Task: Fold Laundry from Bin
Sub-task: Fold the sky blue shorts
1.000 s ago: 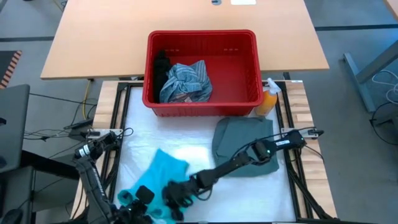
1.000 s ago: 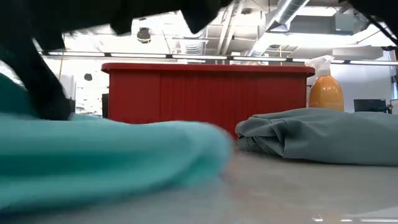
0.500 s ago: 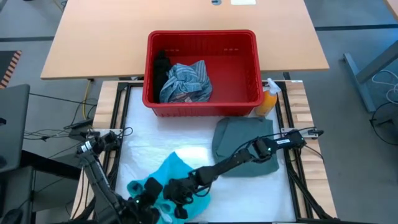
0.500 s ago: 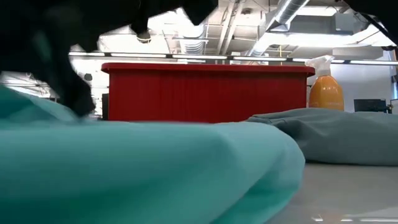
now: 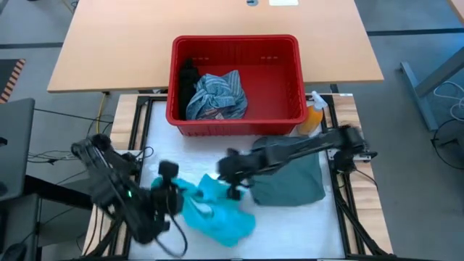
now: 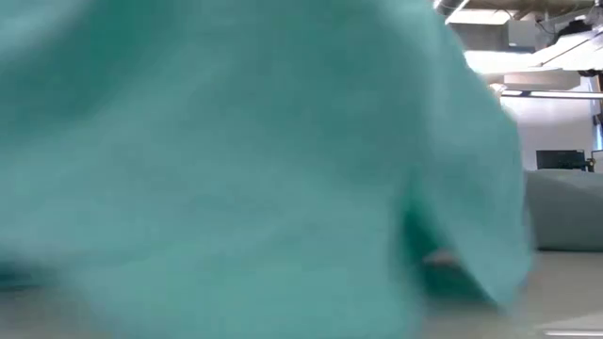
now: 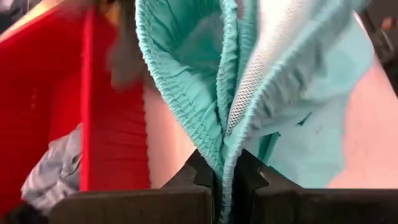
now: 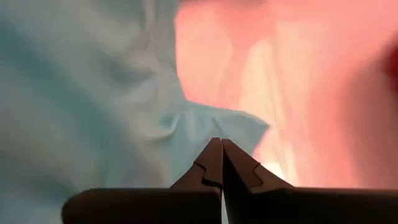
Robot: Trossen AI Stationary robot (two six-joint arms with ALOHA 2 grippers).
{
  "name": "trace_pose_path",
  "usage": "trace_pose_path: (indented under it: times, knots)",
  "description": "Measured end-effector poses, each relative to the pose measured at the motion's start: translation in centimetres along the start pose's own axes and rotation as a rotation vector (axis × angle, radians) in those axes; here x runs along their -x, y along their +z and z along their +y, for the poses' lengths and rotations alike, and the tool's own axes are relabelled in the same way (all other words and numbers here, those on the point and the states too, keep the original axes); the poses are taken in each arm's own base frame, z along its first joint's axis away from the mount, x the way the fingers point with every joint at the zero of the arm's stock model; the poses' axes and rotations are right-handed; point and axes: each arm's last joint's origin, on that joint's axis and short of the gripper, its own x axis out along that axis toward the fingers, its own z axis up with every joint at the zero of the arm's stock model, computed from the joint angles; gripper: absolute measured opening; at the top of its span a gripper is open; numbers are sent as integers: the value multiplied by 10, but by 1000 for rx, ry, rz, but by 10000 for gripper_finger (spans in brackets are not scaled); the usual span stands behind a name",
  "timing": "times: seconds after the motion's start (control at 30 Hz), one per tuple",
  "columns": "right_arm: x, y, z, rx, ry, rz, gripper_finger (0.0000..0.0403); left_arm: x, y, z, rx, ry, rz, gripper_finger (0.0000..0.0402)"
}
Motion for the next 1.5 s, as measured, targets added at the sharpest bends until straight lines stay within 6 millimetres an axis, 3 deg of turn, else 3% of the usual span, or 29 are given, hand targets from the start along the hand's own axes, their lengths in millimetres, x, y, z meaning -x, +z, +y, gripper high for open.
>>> trace_pose_path:
  times: [0.1, 0.17, 0.27, 0.37, 0.5, 0.7, 0.9, 1.03, 1.13, 1.3, 1.5]
  knots:
    - [46, -26, -5, -104, -55, -96, 19, 12, -5, 37, 80, 12, -17, 0]
    - [69, -42, 2, -139, -36, -154, 19, 23, -11, 63, 102, 17, -34, 0]
    - [97, -53, 32, -95, 93, -277, 19, 39, -20, 96, 115, 38, -77, 0]
    - [105, -60, 60, -87, 120, -308, 18, 47, -28, 121, 137, 50, -88, 0]
    - [77, -68, 74, -123, 108, -303, 18, 45, -35, 142, 139, 73, -66, 0]
    - [6, -67, 75, -194, 181, -413, 18, 36, -39, 163, 121, 49, -21, 0]
    - [-78, -63, 50, -288, 123, -461, 18, 34, -38, 164, 103, 4, -17, 0]
    - [-129, -67, 53, -330, 127, -430, 18, 34, -38, 162, 155, -31, -21, 0]
    - [-159, -75, 45, -343, 22, -429, 18, 36, -37, 156, 173, -83, -33, 0]
    - [-176, -74, -1, -384, -165, -453, 18, 43, -35, 140, 201, -215, -51, 0]
    - [-164, -53, -41, -242, -289, -470, 18, 53, -34, 119, 254, -388, -49, 0]
